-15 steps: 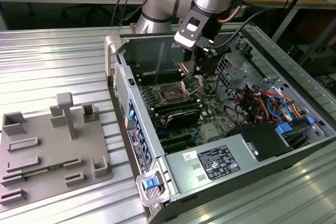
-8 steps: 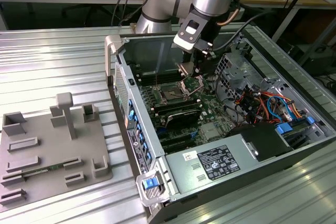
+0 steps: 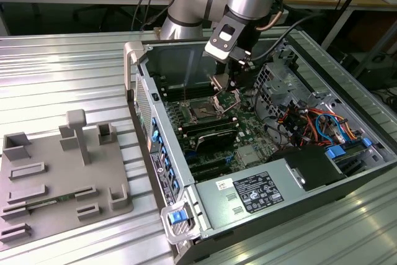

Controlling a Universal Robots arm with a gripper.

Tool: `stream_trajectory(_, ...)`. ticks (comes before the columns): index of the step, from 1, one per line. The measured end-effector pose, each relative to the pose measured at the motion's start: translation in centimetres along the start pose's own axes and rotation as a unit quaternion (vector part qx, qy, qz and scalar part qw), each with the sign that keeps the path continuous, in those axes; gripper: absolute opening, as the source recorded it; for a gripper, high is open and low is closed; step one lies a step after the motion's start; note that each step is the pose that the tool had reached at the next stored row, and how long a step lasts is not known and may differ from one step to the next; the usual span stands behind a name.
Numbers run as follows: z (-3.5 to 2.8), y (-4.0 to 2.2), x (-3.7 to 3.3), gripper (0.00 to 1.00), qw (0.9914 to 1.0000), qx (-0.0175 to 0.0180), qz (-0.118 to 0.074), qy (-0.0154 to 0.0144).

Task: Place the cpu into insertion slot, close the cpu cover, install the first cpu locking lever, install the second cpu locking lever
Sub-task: 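Place the cpu into insertion slot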

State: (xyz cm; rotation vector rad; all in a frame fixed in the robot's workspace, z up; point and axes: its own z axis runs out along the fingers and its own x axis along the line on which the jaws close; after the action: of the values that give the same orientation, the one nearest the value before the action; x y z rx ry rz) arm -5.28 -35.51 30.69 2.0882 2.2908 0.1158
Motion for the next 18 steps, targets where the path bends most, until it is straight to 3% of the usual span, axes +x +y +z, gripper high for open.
stream_trajectory(6, 0.07, -0.06, 0.01, 0.55, 1.00000, 0.0006, 0.000, 0.0001)
stream_trajectory(9, 0.15, -0.08, 0.00, 0.55, 0.99999, 0.0036, 0.000, 0.0003)
stream_trajectory(16, 0.19, -0.08, 0.00, 0.55, 0.99999, 0.0038, 0.000, 0.0004)
stream_trajectory(18, 0.47, -0.14, 0.03, 0.55, 0.99999, 0.0039, 0.000, 0.0003)
